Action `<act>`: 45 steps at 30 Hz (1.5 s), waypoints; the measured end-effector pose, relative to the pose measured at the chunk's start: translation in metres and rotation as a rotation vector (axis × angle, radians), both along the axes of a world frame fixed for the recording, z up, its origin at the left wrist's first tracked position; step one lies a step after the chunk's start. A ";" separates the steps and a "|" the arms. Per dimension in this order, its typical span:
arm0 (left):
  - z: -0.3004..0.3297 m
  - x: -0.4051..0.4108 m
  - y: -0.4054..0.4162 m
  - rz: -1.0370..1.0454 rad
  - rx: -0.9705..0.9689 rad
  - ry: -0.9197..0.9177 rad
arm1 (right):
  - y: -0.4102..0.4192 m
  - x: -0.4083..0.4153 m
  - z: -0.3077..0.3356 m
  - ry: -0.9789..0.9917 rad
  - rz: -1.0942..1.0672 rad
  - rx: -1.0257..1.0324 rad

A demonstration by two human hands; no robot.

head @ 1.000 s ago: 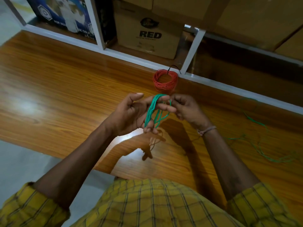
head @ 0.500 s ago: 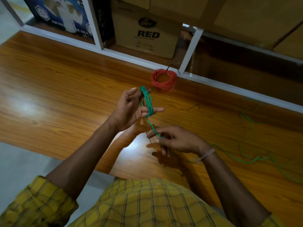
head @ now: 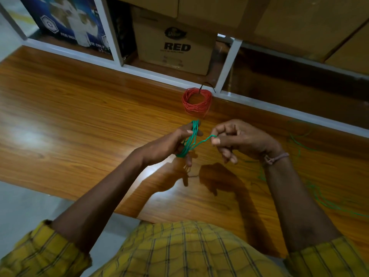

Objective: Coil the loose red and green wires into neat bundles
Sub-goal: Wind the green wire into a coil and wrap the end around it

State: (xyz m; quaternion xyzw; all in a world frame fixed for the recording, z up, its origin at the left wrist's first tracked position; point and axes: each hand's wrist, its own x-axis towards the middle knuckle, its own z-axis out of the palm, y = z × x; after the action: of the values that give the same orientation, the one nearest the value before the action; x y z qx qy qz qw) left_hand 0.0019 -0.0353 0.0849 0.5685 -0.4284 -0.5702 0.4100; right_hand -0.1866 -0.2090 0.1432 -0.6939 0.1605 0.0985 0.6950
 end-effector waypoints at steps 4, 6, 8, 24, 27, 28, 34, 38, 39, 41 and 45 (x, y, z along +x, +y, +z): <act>0.004 -0.001 0.003 -0.042 0.013 0.066 | -0.012 0.001 0.000 -0.072 -0.047 -0.035; 0.005 0.001 0.004 -0.086 0.012 0.069 | -0.016 0.004 -0.001 -0.070 -0.049 -0.070; 0.008 0.002 0.006 -0.126 0.006 0.069 | -0.020 0.006 -0.002 -0.053 -0.059 -0.159; 0.014 0.018 0.011 0.020 -0.250 1.037 | 0.034 0.002 -0.086 -0.007 -0.268 -0.574; 0.006 0.017 0.006 0.151 -0.284 1.118 | 0.063 0.000 -0.082 0.031 -0.178 -0.552; 0.004 0.015 0.004 0.212 -0.274 1.108 | 0.070 0.000 -0.079 0.048 -0.148 -0.490; -0.008 0.016 -0.003 0.454 -0.203 0.735 | 0.082 -0.009 -0.054 0.247 0.069 -0.206; -0.015 0.019 0.000 0.385 -0.073 0.307 | 0.071 -0.015 -0.027 0.240 0.155 -0.224; -0.016 0.016 0.003 0.337 -0.047 0.220 | 0.067 -0.015 -0.018 0.222 0.161 -0.236; -0.015 0.008 0.008 0.244 -0.019 0.113 | 0.053 -0.015 -0.001 0.155 0.127 -0.252; -0.006 -0.007 0.017 0.122 -0.001 0.092 | 0.021 -0.008 0.016 -0.069 -0.102 -0.374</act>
State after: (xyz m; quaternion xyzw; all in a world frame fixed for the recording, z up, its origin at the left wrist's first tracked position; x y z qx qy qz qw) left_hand -0.0053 -0.0186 0.0786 0.5664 -0.3739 -0.5696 0.4636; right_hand -0.1949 -0.1879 0.1588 -0.8048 0.1869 0.0078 0.5632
